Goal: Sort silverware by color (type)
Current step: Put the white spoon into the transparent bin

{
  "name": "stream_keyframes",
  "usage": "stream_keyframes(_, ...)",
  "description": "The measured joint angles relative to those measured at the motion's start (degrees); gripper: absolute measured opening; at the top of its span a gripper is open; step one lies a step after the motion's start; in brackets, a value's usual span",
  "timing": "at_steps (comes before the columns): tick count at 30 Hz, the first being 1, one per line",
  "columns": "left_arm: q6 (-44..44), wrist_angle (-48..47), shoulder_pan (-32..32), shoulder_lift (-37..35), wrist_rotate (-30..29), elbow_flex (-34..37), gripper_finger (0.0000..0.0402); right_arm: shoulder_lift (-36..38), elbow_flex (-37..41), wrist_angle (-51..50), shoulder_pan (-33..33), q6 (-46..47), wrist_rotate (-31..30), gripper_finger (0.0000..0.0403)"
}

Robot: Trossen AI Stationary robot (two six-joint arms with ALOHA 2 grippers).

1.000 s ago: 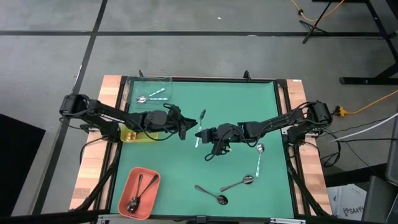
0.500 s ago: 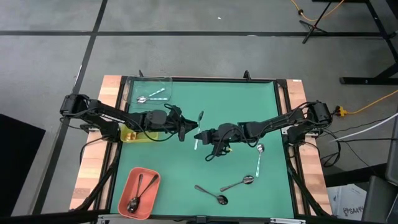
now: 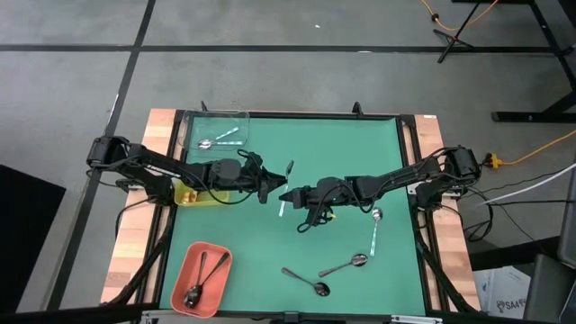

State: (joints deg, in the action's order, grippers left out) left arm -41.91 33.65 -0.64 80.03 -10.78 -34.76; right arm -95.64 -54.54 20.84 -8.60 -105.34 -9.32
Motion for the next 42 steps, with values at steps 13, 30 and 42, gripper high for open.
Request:
stream_keyframes(13, -4.5, -1.1, 0.0, 0.0, 2.0, 0.0, 0.0085, 0.0, 0.0, -0.3, 0.0, 0.0, -0.2, 0.0016)
stream_keyframes(30, -6.0, 0.6, 0.0, 0.0, 2.0, 0.0, 0.0085, 0.0, 0.0, -0.3, -0.1, -0.1, 0.0, 0.0016)
stream_keyframes(42, -6.1, 0.7, 0.0, 0.0, 1.4, 0.0, 0.0085, 0.0, 0.0, 0.0, 0.0, -0.1, 2.5, 0.0016)
